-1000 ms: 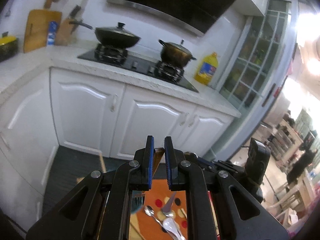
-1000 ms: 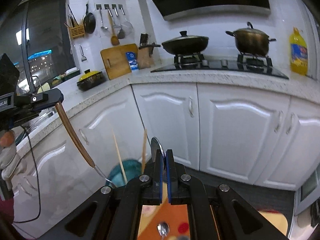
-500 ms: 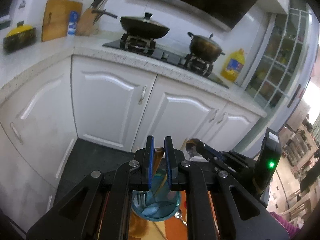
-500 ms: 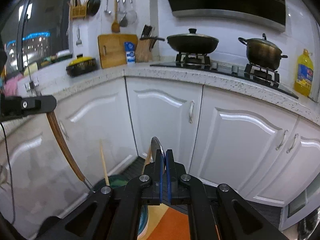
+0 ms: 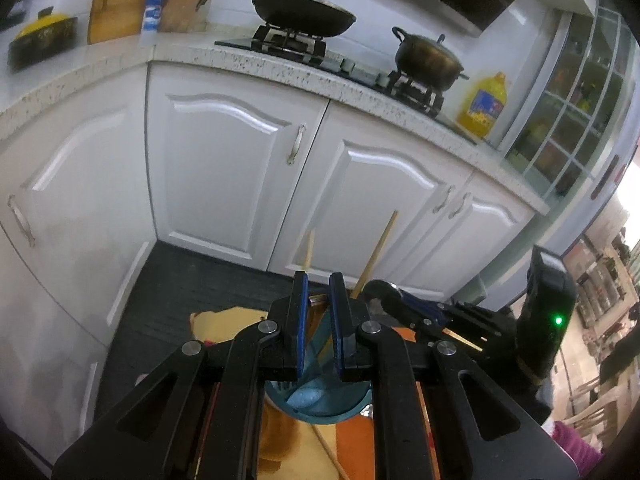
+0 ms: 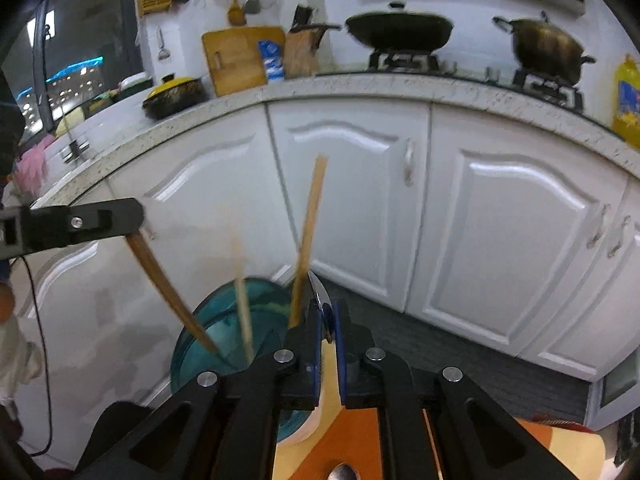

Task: Organize utensils
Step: 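Open the left tool over the holder while the right tool lowers the spoon into it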

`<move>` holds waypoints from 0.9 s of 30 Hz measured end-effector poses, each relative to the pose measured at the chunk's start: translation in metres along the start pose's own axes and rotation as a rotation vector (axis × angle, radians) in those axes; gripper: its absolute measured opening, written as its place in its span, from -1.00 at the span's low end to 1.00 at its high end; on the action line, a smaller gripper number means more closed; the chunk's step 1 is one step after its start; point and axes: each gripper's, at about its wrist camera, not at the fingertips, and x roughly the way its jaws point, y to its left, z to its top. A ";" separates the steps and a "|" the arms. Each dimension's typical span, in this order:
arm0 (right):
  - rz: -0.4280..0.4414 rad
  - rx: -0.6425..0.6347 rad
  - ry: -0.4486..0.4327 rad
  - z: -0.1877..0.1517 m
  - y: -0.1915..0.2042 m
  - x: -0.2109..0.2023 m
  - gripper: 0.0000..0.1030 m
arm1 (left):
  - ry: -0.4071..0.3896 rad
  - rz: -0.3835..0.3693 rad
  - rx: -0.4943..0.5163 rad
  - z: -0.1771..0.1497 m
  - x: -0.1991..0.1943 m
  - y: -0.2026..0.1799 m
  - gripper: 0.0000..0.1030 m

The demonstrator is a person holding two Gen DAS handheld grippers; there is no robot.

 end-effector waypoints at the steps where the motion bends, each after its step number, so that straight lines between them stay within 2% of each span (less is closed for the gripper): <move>1: 0.008 0.003 0.007 -0.001 0.000 0.001 -0.88 | -0.002 0.006 0.002 -0.002 0.000 -0.001 -0.82; 3: 0.036 0.025 0.023 -0.004 -0.002 0.003 -0.88 | -0.004 0.013 0.006 -0.005 0.000 -0.002 -0.83; 6: 0.057 0.066 0.031 -0.007 -0.007 0.000 -0.61 | 0.004 0.024 0.013 -0.006 0.001 -0.004 -0.74; 7: 0.066 0.078 0.028 -0.008 -0.008 -0.002 -0.53 | 0.008 0.030 0.013 -0.008 0.001 -0.004 -0.64; 10: 0.067 0.088 0.013 -0.009 -0.010 -0.012 -0.53 | 0.007 0.028 -0.004 -0.011 0.000 -0.001 -0.33; 18: 0.066 0.111 0.006 -0.017 -0.013 -0.030 -0.53 | -0.003 0.063 0.009 -0.020 -0.008 -0.007 -0.24; 27: 0.052 0.088 0.010 -0.028 -0.006 -0.050 -0.47 | -0.045 0.114 0.080 -0.032 -0.022 -0.029 -0.22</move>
